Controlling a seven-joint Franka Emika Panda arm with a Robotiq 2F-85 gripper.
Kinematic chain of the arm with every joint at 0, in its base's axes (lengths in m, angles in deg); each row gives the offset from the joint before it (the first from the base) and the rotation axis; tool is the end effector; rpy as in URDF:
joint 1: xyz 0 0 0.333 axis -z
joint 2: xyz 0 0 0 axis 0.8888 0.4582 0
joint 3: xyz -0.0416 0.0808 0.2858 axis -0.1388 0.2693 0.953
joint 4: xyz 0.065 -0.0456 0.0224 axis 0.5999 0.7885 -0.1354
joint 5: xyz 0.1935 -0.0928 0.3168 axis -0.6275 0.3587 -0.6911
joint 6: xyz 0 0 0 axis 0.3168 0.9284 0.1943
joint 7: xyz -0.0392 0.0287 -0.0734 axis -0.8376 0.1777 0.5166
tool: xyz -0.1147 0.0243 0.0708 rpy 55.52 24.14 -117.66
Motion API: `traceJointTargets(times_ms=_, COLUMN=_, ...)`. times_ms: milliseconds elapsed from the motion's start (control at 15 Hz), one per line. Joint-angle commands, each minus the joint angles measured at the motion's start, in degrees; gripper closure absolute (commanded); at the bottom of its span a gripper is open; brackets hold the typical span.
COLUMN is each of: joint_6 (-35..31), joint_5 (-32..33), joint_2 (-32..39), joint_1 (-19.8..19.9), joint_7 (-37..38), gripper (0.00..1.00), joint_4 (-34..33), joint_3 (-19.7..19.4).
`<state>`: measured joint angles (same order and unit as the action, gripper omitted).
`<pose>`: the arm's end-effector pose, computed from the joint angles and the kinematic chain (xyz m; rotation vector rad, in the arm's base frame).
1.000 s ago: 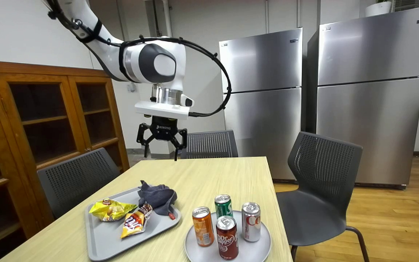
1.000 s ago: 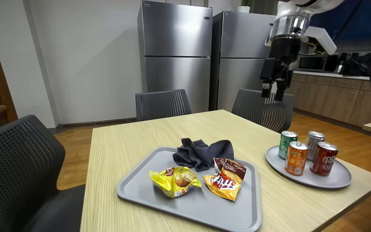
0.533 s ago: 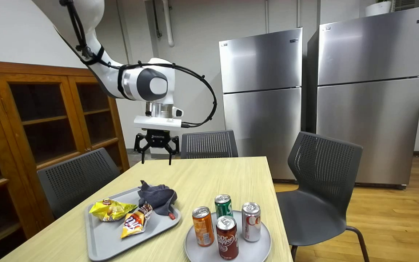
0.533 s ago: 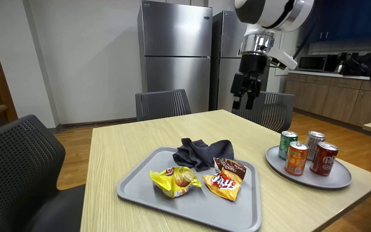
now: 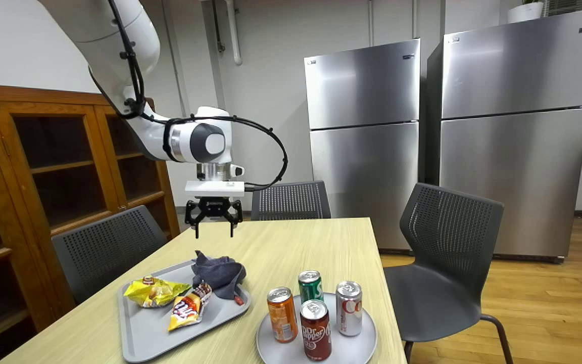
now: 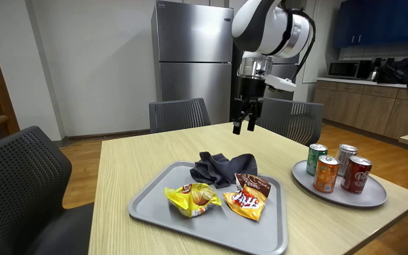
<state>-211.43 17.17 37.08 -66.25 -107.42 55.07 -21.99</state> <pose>0.5748 0.0871 0.2382 -2.8690 -0.8794 -0.0115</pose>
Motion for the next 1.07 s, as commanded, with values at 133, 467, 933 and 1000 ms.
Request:
traceJointTargets(times_ms=133, joint_6=-2.26, joint_5=5.6, joint_2=7.99, joint_1=-0.73, joint_7=6.36, gripper=0.0, joint_4=-7.72, joint_3=2.21)
traceJointTargets(times_ms=467, joint_6=-2.18, joint_5=5.95, joint_2=8.62, joint_1=0.28, joint_7=6.01, gripper=0.0, joint_4=-7.11, joint_3=3.41)
traceJointTargets(times_ms=933, joint_6=-2.18, joint_5=5.96, joint_2=8.75, joint_1=0.29, joint_7=6.01, gripper=0.0, joint_4=-7.5, joint_3=3.4)
traceJointTargets(times_ms=1000, joint_6=-2.18, joint_5=5.96, joint_2=8.75, joint_1=0.29, joint_7=6.01, gripper=0.0, joint_4=-7.51, joint_3=3.4)
